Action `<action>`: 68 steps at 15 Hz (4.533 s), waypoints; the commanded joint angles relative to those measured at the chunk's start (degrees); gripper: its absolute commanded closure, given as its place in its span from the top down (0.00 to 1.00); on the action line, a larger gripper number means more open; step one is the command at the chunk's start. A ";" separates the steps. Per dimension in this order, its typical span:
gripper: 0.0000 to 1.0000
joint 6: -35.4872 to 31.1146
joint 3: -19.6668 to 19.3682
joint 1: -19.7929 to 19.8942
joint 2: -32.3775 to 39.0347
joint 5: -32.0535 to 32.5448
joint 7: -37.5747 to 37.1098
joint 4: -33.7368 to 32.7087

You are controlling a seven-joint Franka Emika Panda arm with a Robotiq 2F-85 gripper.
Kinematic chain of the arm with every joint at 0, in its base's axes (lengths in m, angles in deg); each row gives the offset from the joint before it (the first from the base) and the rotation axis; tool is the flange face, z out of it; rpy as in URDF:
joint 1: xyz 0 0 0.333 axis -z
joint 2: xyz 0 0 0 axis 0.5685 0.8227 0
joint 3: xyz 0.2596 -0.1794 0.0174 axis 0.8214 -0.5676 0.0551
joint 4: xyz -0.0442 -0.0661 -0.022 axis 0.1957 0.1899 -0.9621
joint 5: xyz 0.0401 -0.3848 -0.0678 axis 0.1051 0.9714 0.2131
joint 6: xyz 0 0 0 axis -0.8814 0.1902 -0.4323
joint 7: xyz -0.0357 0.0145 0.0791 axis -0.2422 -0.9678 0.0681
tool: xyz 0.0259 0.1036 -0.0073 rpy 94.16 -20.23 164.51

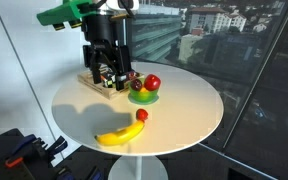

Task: Put the banana on the tray, remove the black and white dice from the tray, put it on the table and then put the plum plush toy on the table

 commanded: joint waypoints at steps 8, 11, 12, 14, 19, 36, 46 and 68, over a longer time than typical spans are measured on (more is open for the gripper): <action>1.00 -15.14 0.32 0.32 6.70 -3.34 -1.06 2.49; 1.00 -15.38 0.33 0.31 7.37 -3.40 -1.07 2.50; 1.00 -15.38 0.33 0.31 7.36 -3.40 -1.07 2.50; 1.00 -15.38 0.33 0.31 7.35 -3.40 -1.07 2.50; 1.00 -17.01 -0.15 0.05 10.54 -4.37 -0.26 2.30; 1.00 -24.00 -0.97 1.95 22.67 -2.81 -13.30 2.69; 1.00 -32.96 -2.45 1.69 28.00 -4.55 -12.56 3.00; 0.16 -26.30 -1.95 0.90 20.53 -0.69 -10.48 4.84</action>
